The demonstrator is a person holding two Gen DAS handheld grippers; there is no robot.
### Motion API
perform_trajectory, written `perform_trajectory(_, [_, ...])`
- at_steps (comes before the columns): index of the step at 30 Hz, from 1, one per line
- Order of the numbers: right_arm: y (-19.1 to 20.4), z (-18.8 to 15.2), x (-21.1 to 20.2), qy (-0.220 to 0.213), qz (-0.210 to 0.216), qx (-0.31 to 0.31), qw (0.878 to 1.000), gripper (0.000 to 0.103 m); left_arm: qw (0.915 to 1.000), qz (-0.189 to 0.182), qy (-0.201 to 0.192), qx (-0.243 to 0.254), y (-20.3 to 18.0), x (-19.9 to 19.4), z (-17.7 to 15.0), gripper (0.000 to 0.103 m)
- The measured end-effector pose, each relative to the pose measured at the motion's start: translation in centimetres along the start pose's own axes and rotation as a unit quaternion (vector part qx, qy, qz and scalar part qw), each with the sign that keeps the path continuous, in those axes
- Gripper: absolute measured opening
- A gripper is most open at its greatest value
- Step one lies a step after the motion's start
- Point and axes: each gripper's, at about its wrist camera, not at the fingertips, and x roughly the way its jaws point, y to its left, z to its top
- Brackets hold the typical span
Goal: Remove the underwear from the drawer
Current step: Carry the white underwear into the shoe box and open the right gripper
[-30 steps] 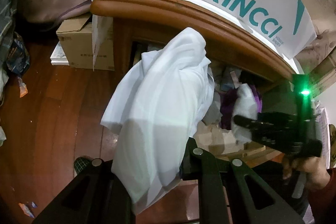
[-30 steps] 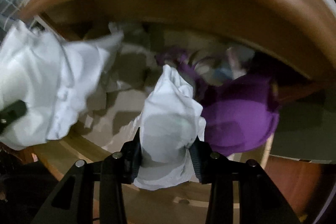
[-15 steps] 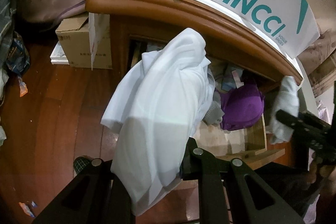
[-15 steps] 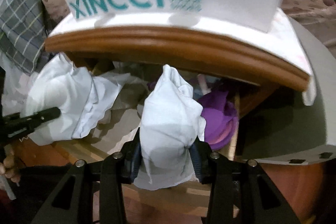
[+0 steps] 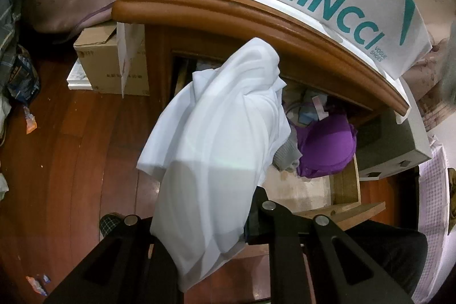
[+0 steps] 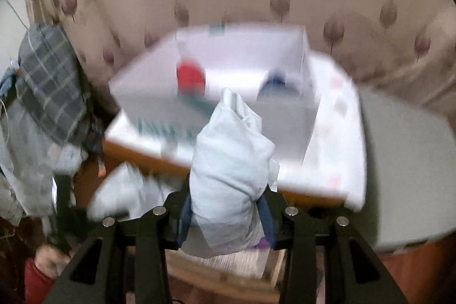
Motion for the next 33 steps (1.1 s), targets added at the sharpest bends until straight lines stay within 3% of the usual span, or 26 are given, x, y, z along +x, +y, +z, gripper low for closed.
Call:
perform_trajectory(5, [-0.6,7.1,-2.3,-0.051,-0.034,-0.006,0.998,0.041,1.0000,0.003,-0.001,0.002,-0.1,0.0,0.0,0.014])
perform_trajectory(12, [-0.4,12.8,2.9,-0.025,-0.082,-0.027,0.996,0.041,1.0000,0.003,-0.002,0.001,0.1,-0.2,0.0,0.014])
perform_trajectory(20, [-0.3,12.5,11.2,0.060,-0.118,-0.030,0.991,0.042,1.0000,0.002,-0.003,0.007,0.0,-0.4,0.0,0.014])
perform_trajectory(30, [-1.3,10.9,13.4,0.091,-0.128,-0.018,0.988,0.049,0.9999,0.009,0.000,0.014,-0.4,-0.1,0.1,0.014])
perform_trajectory(33, [-1.3,10.7,13.3,0.088,-0.122,-0.014,0.989,0.057,0.9999,0.009,0.000,0.013,-0.3,-0.1,0.1,0.014])
